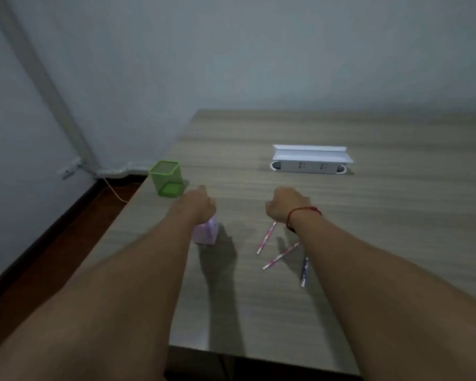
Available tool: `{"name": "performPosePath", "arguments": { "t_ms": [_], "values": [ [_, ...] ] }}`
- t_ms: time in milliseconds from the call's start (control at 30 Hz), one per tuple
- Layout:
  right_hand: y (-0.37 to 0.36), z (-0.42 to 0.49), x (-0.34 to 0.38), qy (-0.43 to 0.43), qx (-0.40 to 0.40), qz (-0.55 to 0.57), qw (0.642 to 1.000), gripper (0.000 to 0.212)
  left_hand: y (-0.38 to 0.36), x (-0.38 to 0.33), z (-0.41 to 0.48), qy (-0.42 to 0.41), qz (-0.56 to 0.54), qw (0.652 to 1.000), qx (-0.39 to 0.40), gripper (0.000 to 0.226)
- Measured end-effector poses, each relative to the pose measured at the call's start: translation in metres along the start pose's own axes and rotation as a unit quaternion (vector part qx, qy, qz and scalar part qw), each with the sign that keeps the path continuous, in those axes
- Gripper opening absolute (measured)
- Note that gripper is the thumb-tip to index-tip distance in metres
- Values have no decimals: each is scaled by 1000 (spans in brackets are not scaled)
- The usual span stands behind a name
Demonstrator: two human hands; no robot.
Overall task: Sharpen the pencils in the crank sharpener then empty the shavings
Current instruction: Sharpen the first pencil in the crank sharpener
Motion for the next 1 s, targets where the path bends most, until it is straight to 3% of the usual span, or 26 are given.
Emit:
{"name": "performPosePath", "arguments": {
  "t_ms": [100, 233, 367, 467, 600, 733, 833, 1000],
  "values": [
    [-48, 8, -10, -15, -2, -35, 999, 33, -33, 24, 1, 7, -13, 1000, -17, 54],
    [-104, 16, -18, -35, -40, -69, 996, 37, -67, 41, -5, -59, -32, 994, -88, 76],
    [-122, 21, -12, -36, -124, -57, 990, 31, -71, 47, -16, -63, -39, 984, -159, 52],
    [-128, 11, 6, -10, -139, -11, 990, 32, -71, 49, -33, -76, -23, 979, -190, 47],
    [-113, -21, 23, 30, -180, 60, 981, 32, -72, 60, -64, -83, -12, 980, -178, 48],
    [-81, -56, 29, 115, -154, 47, 980, 29, -71, 61, -92, -59, 2, 987, -147, 59],
    [-75, -74, 17, 132, -121, 17, 984, 36, -76, 52, -106, -39, 2, 990, -133, 52],
    [-81, -100, -11, 130, -104, -12, 986, 39, -75, 35, -130, -30, -85, 985, -147, 39]
  ]
}}
Point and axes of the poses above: each hand's wrist, its own z-axis towards the middle knuckle, its own y-axis out of the back of the hand, x = y × z, the point moved 8 cm from there along z, towards the middle knuckle, and after that the axes turned 3 degrees about -x, right-handed, at the moved point
